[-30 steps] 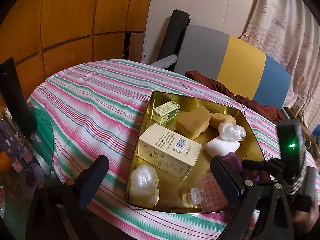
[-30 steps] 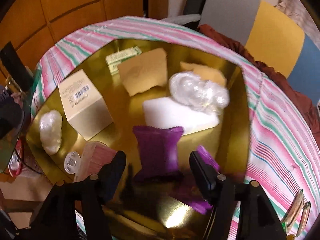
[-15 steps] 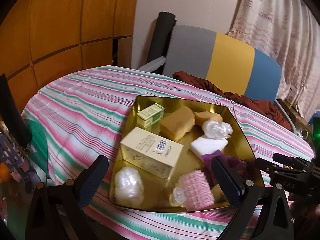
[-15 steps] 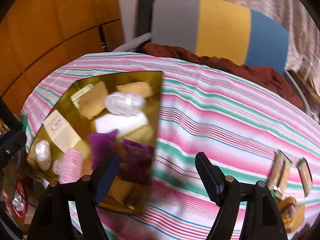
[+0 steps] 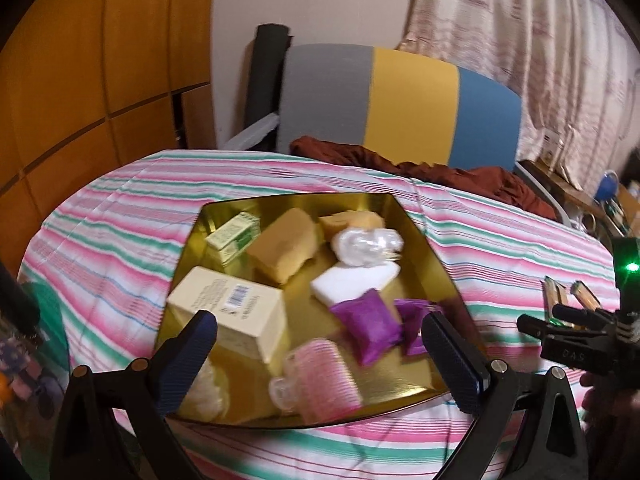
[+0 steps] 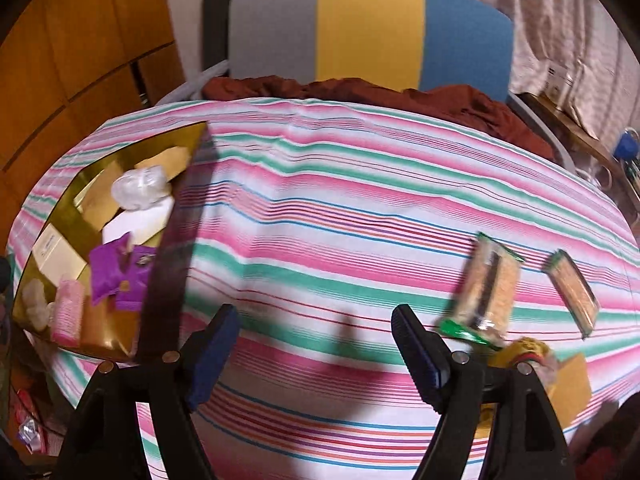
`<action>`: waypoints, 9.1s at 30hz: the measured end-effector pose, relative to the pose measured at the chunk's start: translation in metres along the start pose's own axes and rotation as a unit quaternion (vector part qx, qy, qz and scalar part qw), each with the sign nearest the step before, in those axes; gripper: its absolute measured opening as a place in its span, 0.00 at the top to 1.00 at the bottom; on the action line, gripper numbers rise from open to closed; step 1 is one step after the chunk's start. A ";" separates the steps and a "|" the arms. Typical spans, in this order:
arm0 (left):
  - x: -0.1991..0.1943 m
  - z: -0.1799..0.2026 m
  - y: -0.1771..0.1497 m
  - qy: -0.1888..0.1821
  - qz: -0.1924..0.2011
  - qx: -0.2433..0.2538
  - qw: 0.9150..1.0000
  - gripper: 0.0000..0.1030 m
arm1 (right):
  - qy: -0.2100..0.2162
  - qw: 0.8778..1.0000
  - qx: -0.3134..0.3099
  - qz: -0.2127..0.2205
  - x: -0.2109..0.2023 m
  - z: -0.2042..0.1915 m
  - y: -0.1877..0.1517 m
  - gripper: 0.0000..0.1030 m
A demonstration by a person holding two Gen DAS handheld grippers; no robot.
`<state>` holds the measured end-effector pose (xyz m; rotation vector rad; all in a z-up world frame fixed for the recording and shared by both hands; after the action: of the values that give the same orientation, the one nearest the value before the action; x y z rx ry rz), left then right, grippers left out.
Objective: Organize objects
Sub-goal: 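Move both tools back toward the remaining items on the table, then grasp the yellow knitted pouch with left tool while right tool grasps a cracker packet, then release the yellow pouch into the gold tray with left tool while right tool carries the cracker packet, then lower the cracker packet into the gold tray and open the right tool, then grasp a second yellow sponge with left tool while right tool grasps another cracker packet, then release the sponge into the gold tray with left tool while right tool carries the cracker packet over it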
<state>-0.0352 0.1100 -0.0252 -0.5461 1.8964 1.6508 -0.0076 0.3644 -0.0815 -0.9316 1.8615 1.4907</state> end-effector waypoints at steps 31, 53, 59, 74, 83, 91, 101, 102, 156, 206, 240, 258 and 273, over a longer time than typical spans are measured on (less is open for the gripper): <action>-0.012 0.202 0.004 -0.209 -0.007 0.169 0.963 0.00 | -0.099 0.936 0.312 0.132 -0.114 0.232 -0.026 0.19; -0.003 0.362 -0.047 -0.341 -0.097 0.259 0.898 0.25 | -0.072 0.916 0.371 0.131 -0.112 0.249 -0.039 0.19; 0.006 0.377 -0.059 -0.363 -0.108 0.271 0.885 0.59 | -0.077 0.918 0.371 0.121 -0.106 0.250 -0.038 0.19; 0.000 0.289 -0.047 -0.334 -0.086 0.224 0.912 0.65 | -0.085 0.916 0.381 0.088 -0.096 0.252 -0.044 0.19; -0.022 0.222 -0.026 -0.312 -0.046 0.169 0.934 0.65 | -0.005 0.960 0.280 0.028 -0.054 0.200 -0.014 0.19; -0.033 0.166 -0.001 -0.277 -0.010 0.122 0.953 0.65 | -0.053 0.974 0.215 -0.037 0.011 0.172 0.016 0.21; -0.007 0.079 0.009 -0.206 -0.023 0.034 0.978 0.64 | -0.084 0.988 0.113 -0.066 0.038 0.142 0.015 0.54; -0.004 0.067 0.011 -0.194 -0.023 0.022 0.980 0.64 | -0.090 0.988 0.103 -0.067 0.038 0.139 0.014 0.55; 0.097 -0.104 0.054 0.011 -0.020 -0.125 0.992 0.21 | 0.135 0.980 -0.139 -0.034 0.030 -0.148 0.039 0.56; -0.005 -0.032 0.023 0.004 0.025 -0.029 0.999 0.04 | 0.068 0.997 -0.024 0.007 -0.009 -0.050 0.034 0.26; -0.033 0.406 -0.058 -0.394 -0.047 0.378 0.836 0.10 | 0.004 0.933 0.341 0.116 -0.131 0.262 -0.037 0.19; 0.002 0.382 -0.069 -0.398 -0.109 0.343 0.844 0.48 | -0.055 0.981 0.099 -0.159 -0.013 0.279 0.030 0.19; 0.014 0.252 -0.016 -0.293 -0.103 0.188 0.932 0.47 | -0.055 0.977 0.089 -0.186 0.012 0.246 0.006 0.52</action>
<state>0.0012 0.3564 -0.0678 -0.0689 1.5761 1.1077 -0.0173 0.6033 -0.1400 -1.0213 1.6038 1.1074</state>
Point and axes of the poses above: each gripper's, at about its wrist camera, not at the fingertips, and x roughly the way its jaws point, z to its right, y to its top, the point moved 3 cm from there along x, roughly the way its jaws point, and after that the axes turned 13 degrees about y, right-handed, at the moved point
